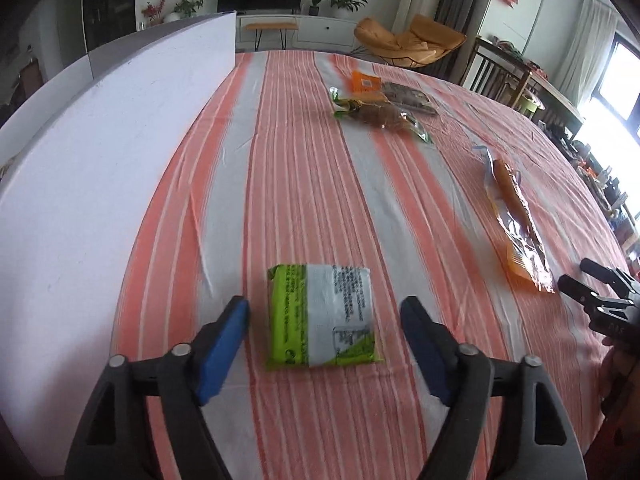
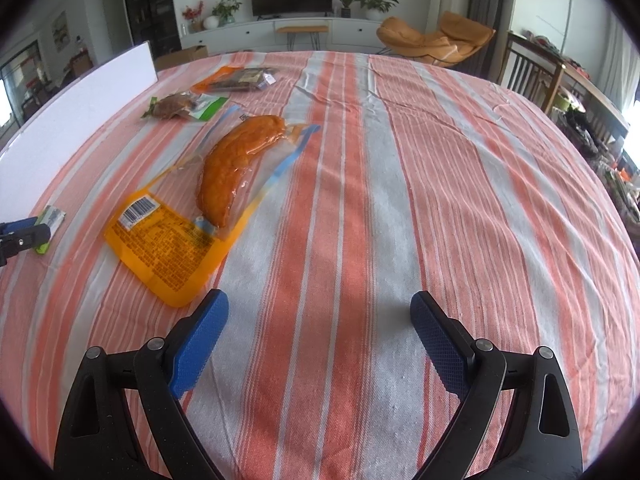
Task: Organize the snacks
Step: 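Grasp the orange sausage bag with the right tool while the left tool reaches the green packet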
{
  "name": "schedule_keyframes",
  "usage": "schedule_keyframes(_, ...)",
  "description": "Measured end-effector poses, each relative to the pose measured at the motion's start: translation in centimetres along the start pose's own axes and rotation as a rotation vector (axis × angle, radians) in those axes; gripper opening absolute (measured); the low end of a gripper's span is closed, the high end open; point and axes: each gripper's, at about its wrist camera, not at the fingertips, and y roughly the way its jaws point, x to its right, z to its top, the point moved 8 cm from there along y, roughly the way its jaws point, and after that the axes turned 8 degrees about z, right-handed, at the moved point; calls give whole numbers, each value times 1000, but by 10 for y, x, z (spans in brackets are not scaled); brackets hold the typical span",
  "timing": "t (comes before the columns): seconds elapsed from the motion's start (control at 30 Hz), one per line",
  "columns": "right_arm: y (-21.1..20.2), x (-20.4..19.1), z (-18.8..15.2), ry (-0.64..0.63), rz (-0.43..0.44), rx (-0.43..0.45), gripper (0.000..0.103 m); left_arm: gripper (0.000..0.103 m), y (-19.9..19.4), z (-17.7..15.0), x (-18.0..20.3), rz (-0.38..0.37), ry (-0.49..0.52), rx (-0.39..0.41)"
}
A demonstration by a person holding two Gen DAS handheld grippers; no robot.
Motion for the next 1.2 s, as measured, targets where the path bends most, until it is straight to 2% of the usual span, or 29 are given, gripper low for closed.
schedule_keyframes(0.2,0,3,-1,16,-8,2,94,83,2,-5,8,102,87,60)
schedule_keyframes(0.27,-1,3,-1,15,-9,2,94,84,2,-5,6,95,75,58)
schedule_keyframes(0.4,-1,3,-1,17,-7,1,95,97,6,-5,8,98,91,43)
schedule_keyframes(0.47,0,3,0,20,6,1,95,100,7,-5,9,96,93,38)
schedule_keyframes(0.6,3,0,24,168,168,-5,95,102,8,-6,10,94,92,34)
schedule_keyframes(0.7,20,-21,65,218,222,-40,95,102,8,-6,10,94,92,35)
schedule_keyframes(0.73,35,-33,80,214,222,-90,94,102,8,-6,10,94,92,35)
schedule_keyframes(0.83,71,-49,99,211,137,-191,95,102,8,-6,10,94,92,35)
schedule_keyframes(0.87,88,-54,99,220,103,-258,98,102,8,-6,10,94,91,35)
schedule_keyframes(0.93,103,-61,100,135,-40,-317,97,102,7,-6,10,94,91,34)
schedule_keyframes(1.0,102,-62,101,129,-38,-306,91,102,7,-6,10,93,91,34)
schedule_keyframes(1.07,92,-57,98,116,-30,-289,70,102,7,-6,10,93,91,34)
schedule_keyframes(1.13,79,-41,92,142,-16,-284,40,102,7,-7,10,92,91,34)
schedule_keyframes(1.2,66,-21,81,235,50,-281,40,102,7,-6,11,86,95,33)
